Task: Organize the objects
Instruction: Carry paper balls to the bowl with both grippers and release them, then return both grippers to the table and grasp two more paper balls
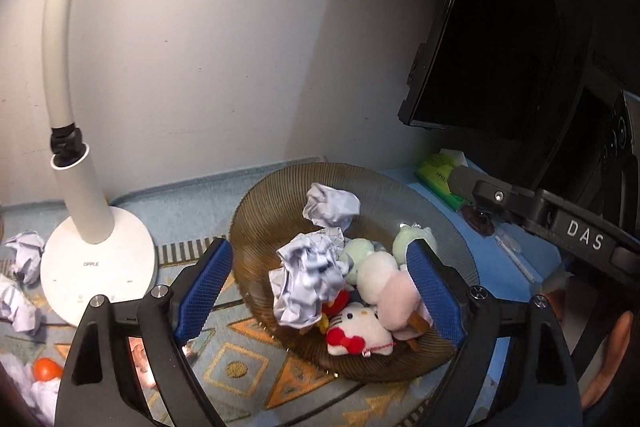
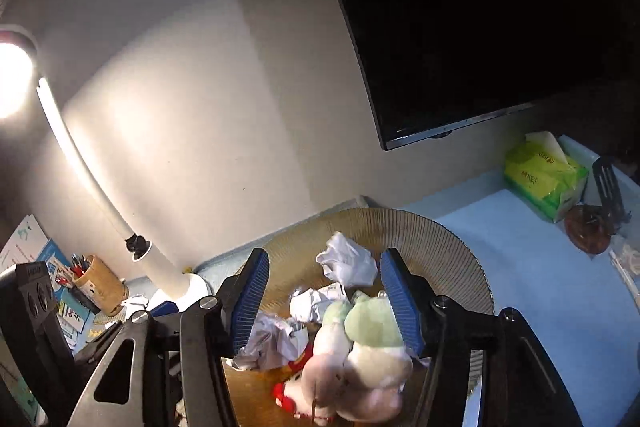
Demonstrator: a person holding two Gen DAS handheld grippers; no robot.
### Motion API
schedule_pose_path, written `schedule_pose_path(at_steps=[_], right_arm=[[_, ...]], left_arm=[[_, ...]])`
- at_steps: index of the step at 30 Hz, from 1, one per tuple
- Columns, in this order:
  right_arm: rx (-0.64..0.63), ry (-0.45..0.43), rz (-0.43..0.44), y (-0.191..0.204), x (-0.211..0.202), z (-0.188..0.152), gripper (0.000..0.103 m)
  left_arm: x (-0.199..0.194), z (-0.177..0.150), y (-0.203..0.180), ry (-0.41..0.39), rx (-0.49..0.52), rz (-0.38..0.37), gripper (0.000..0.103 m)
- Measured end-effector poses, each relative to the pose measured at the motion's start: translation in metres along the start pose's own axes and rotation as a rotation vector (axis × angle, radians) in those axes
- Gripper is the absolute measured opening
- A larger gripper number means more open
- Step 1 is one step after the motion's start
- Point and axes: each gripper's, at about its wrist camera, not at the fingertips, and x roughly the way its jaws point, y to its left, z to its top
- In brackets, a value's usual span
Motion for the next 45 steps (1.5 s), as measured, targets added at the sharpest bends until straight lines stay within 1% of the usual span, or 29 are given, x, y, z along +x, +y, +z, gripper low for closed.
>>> schedule_pose_path(at_steps=[2, 4, 5, 7, 8, 10, 12, 13, 15, 17, 19, 21, 23, 24, 26, 28, 30, 32, 34, 35, 38, 40, 43, 45], right_arm=[[-0.012, 0.003, 0.022, 0.007, -0.017, -0.008, 0.057], [-0.029, 0.001, 0.050, 0.018, -0.036, -0.016, 0.060], [-0.042, 0.000, 0.062, 0.025, -0.045, -0.020, 0.061], [-0.065, 0.005, 0.092, 0.042, -0.063, -0.031, 0.062], [-0.075, 0.014, 0.108, 0.049, -0.068, -0.034, 0.062], [-0.088, 0.041, 0.147, 0.066, -0.075, -0.041, 0.062], [-0.092, 0.056, 0.193, 0.085, -0.082, -0.049, 0.062], [-0.100, 0.059, 0.210, 0.094, -0.084, -0.054, 0.062], [-0.115, 0.073, 0.236, 0.110, -0.084, -0.064, 0.062], [-0.117, 0.105, 0.266, 0.123, -0.077, -0.080, 0.062], [-0.110, 0.159, 0.288, 0.133, -0.063, -0.102, 0.063], [-0.094, 0.235, 0.308, 0.140, -0.041, -0.127, 0.065], [-0.090, 0.299, 0.333, 0.145, -0.022, -0.154, 0.065], [-0.102, 0.321, 0.329, 0.148, -0.012, -0.166, 0.065], [-0.148, 0.331, 0.308, 0.152, 0.002, -0.185, 0.065], [-0.188, 0.334, 0.293, 0.155, 0.011, -0.197, 0.065], [-0.202, 0.336, 0.291, 0.155, 0.016, -0.203, 0.065], [-0.197, 0.328, 0.291, 0.153, 0.020, -0.206, 0.066], [-0.193, 0.333, 0.251, 0.150, 0.027, -0.210, 0.066], [-0.187, 0.359, 0.229, 0.149, 0.032, -0.211, 0.066], [-0.193, 0.367, 0.218, 0.151, 0.035, -0.211, 0.066], [-0.215, 0.373, 0.212, 0.154, 0.035, -0.214, 0.066], [-0.261, 0.365, 0.190, 0.163, 0.034, -0.217, 0.066], [-0.274, 0.350, 0.190, 0.165, 0.030, -0.216, 0.066]], left_arm=[[-0.030, -0.004, 0.007, -0.029, -0.021, -0.005, 0.088], [-0.064, -0.008, 0.015, -0.067, -0.027, 0.018, 0.088], [-0.081, -0.008, 0.017, -0.087, -0.020, 0.049, 0.088], [-0.117, -0.004, 0.024, -0.154, -0.015, 0.125, 0.088], [-0.133, 0.005, 0.032, -0.179, -0.020, 0.150, 0.088], [-0.172, 0.008, 0.042, -0.217, -0.025, 0.201, 0.088], [-0.209, 0.009, 0.057, -0.259, -0.050, 0.277, 0.089], [-0.227, 0.007, 0.064, -0.273, -0.062, 0.304, 0.091], [-0.252, 0.000, 0.080, -0.291, -0.084, 0.335, 0.093], [-0.267, -0.019, 0.100, -0.282, -0.119, 0.352, 0.093], [-0.266, -0.044, 0.126, -0.243, -0.168, 0.389, 0.093], [-0.256, -0.072, 0.154, -0.186, -0.213, 0.431, 0.093], [-0.235, -0.105, 0.182, -0.130, -0.269, 0.460, 0.092], [-0.226, -0.118, 0.195, -0.110, -0.300, 0.459, 0.092], [-0.210, -0.140, 0.215, -0.080, -0.364, 0.446, 0.092], [-0.202, -0.152, 0.224, -0.079, -0.387, 0.446, 0.092], [-0.196, -0.155, 0.224, -0.073, -0.371, 0.472, 0.092], [-0.191, -0.156, 0.220, -0.056, -0.351, 0.474, 0.092], [-0.184, -0.156, 0.213, -0.026, -0.311, 0.493, 0.092], [-0.181, -0.155, 0.208, -0.019, -0.283, 0.506, 0.092], [-0.177, -0.153, 0.196, -0.015, -0.217, 0.546, 0.093], [-0.176, -0.153, 0.196, -0.007, -0.213, 0.546, 0.093], [-0.177, -0.153, 0.201, 0.000, -0.238, 0.549, 0.093], [-0.173, -0.151, 0.203, 0.038, -0.238, 0.560, 0.092]])
